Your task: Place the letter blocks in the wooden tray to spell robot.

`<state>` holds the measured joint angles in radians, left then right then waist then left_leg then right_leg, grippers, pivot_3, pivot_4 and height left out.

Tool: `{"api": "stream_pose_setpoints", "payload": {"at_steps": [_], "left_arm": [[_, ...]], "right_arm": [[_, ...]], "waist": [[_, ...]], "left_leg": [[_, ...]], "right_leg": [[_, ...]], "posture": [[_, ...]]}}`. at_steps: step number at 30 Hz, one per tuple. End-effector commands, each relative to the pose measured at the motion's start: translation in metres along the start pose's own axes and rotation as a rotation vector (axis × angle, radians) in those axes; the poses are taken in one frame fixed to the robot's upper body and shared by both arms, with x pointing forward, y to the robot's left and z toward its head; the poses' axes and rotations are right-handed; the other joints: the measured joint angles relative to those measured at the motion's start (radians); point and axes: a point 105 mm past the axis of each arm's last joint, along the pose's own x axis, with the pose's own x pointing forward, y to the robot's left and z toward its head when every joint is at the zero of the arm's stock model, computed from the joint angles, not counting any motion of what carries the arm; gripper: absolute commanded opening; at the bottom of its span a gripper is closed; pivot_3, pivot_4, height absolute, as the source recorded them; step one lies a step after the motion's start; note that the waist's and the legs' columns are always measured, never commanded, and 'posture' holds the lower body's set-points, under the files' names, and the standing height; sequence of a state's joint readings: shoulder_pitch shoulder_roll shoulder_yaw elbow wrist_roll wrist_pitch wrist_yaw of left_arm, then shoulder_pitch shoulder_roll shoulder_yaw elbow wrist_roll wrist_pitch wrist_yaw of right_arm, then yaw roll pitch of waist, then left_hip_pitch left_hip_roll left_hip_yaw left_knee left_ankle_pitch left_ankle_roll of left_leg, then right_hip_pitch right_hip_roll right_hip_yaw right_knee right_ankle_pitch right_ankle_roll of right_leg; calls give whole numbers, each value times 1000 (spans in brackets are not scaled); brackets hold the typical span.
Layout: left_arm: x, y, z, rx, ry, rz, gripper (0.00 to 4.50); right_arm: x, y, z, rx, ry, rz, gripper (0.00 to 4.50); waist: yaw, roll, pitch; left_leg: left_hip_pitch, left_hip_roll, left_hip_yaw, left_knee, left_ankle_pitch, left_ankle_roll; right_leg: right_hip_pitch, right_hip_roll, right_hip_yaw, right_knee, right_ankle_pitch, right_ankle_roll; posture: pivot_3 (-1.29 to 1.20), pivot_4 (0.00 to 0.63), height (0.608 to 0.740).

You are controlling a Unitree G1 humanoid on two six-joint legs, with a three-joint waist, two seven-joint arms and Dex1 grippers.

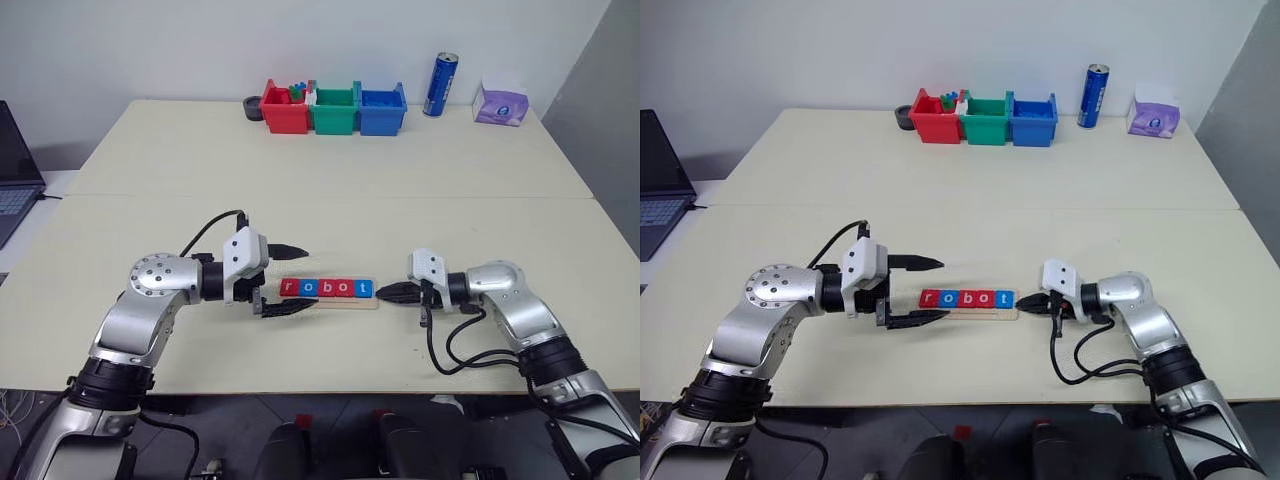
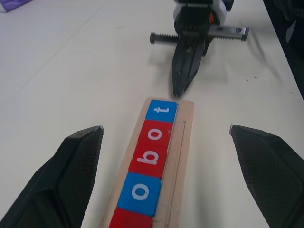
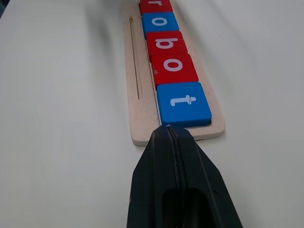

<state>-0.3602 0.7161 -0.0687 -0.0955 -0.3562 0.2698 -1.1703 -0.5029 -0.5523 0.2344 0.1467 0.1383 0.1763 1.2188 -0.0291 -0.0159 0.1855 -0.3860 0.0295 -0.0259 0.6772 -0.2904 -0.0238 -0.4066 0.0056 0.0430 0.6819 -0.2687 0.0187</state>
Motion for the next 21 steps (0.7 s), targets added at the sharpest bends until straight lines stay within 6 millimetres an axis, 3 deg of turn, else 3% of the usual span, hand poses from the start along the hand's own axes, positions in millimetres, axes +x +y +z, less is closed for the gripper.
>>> {"api": "stream_pose_setpoints", "payload": {"at_steps": [1,3,6,11,16,21], "left_arm": [[-12,-2,4,-62,17,48,4500],[-22,-13,-7,-103,65,48,4500],[-37,-21,-19,-164,110,94,4500],[-65,-28,-28,-181,155,185,4500],[-72,-27,-24,-178,143,251,4500],[-65,-34,-18,-190,105,258,4500]], "right_arm": [[-11,7,22,17,-61,-11,23],[-15,15,32,65,-85,-6,183],[-20,28,40,113,-93,5,901],[-25,38,37,152,-55,-14,2662],[-27,30,34,182,-48,-110,4402],[-24,20,28,239,-45,-196,4459]], "waist": [[-1,0,0],[-3,0,0],[-3,0,0],[0,0,0],[3,0,0],[1,-1,0]], "left_leg": [[0,0,0,0,0,0],[0,1,0,0,0,0],[1,2,0,-1,0,0],[1,2,0,-1,0,0],[0,0,0,0,0,0],[0,1,1,-1,0,0]], "right_leg": [[0,0,0,0,0,0],[0,0,0,0,0,0],[0,0,1,0,0,0],[0,-1,0,0,0,0],[1,-4,0,-1,-1,1],[0,-4,1,-1,-1,1]], "posture": [[0,150,740],[0,150,740],[0,150,740],[0,150,740],[0,150,740],[0,150,740]]}}
